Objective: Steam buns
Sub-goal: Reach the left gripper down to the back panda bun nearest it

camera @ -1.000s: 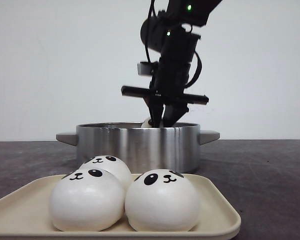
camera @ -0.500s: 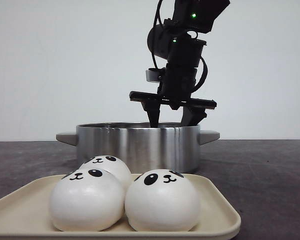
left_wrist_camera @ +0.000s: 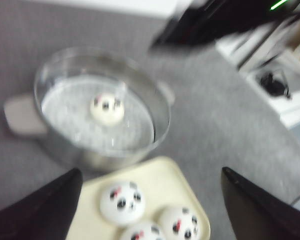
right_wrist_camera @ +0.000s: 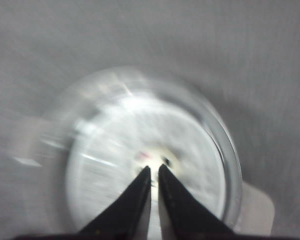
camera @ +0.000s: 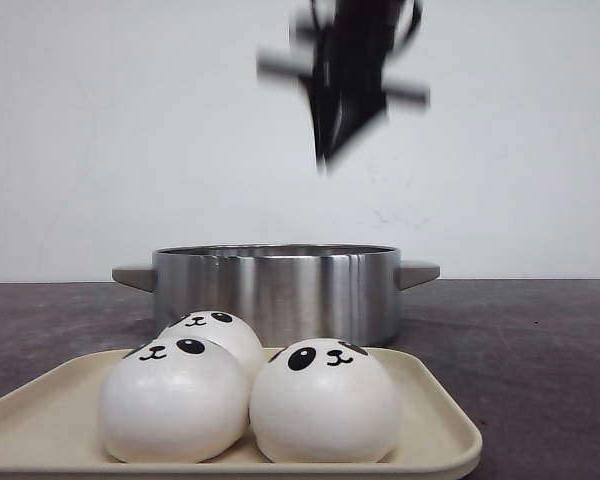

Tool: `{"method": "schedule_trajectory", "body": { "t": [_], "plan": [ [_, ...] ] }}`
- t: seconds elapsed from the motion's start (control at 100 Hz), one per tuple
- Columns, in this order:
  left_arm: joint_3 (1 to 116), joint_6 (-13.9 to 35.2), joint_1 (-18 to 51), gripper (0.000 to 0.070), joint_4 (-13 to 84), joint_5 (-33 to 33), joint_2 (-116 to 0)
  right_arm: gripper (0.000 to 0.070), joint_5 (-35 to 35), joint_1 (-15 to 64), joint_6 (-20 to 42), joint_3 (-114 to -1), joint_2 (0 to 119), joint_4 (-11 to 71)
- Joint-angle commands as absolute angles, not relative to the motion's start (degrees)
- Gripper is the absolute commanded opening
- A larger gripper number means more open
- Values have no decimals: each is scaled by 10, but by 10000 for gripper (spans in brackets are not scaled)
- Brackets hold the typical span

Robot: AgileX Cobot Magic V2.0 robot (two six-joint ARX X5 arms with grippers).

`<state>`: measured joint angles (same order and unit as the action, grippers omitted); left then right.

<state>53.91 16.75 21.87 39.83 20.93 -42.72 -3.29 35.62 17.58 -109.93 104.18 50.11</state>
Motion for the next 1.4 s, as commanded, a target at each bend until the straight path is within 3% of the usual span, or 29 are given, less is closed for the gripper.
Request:
{"method": "schedule_trajectory", "body": {
  "t": [0.0, 0.2, 0.43, 0.81, 1.14, 1.21, 1.32, 1.39],
  "plan": [
    [547, 174, 232, 503, 409, 209, -458, 7, -36, 377, 156, -1117, 986, 502],
    [547, 174, 303, 505, 420, 207, -579, 7, -74, 437, 156, -1116, 839, 502],
    [547, 176, 355, 516, 402, 162, -719, 7, -146, 486, 157, -1116, 739, 511],
    [547, 215, 387, 516, 290, 147, -882, 7, -157, 490, 176, -1116, 699, 554],
    [547, 222, 404, 518, 275, 85, -926, 7, -157, 490, 180, -1116, 699, 575],
    [547, 224, 406, 546, 263, 83, -926, 7, -157, 490, 180, -1116, 699, 575],
    [547, 228, 406, 694, 247, 79, -926, 7, -157, 490, 180, -1116, 700, 575],
    [547, 228, 408, 700, 237, 79, -926, 7, -157, 490, 180, -1116, 700, 575]
  ]
}}
